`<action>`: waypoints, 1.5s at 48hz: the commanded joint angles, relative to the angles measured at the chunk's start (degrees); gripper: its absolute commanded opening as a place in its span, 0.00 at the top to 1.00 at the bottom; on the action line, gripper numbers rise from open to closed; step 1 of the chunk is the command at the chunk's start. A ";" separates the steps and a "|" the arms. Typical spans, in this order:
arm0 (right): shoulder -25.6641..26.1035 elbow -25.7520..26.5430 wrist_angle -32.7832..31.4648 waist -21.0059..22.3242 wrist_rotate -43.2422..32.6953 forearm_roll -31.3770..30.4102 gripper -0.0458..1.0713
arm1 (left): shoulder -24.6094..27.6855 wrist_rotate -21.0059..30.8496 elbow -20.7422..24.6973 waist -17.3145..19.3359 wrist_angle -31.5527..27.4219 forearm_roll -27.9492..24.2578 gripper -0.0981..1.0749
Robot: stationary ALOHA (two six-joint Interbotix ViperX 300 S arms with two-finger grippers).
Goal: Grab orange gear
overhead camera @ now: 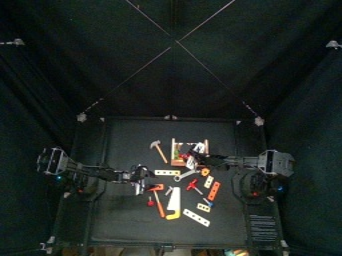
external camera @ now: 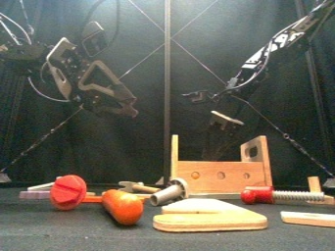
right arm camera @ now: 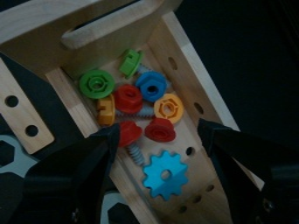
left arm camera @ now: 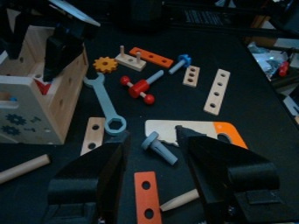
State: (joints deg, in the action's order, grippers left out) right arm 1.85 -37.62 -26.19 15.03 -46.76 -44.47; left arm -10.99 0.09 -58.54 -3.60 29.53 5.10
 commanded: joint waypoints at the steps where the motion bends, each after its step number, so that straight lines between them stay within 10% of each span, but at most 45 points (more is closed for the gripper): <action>1: 3.52 1.23 -1.49 -1.67 -0.09 0.44 0.06 | -0.18 0.00 0.53 -0.26 0.62 0.62 0.20; 31: 16.35 -7.73 -20.39 -20.74 -0.44 18.63 0.06 | -0.18 -0.35 0.09 -0.35 0.62 0.70 0.20; 47: 18.54 -12.13 -22.32 -18.81 -6.68 18.37 0.05 | -0.18 -0.35 0.00 -0.35 0.62 0.62 0.20; 72: 19.60 -20.57 -5.10 -10.81 -18.72 8.53 0.05 | -0.18 -0.35 -0.18 -0.35 0.62 0.62 0.20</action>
State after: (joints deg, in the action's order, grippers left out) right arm 20.65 -58.10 -32.78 2.55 -65.39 -35.33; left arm -10.99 -0.26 -59.33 -3.96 29.53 5.71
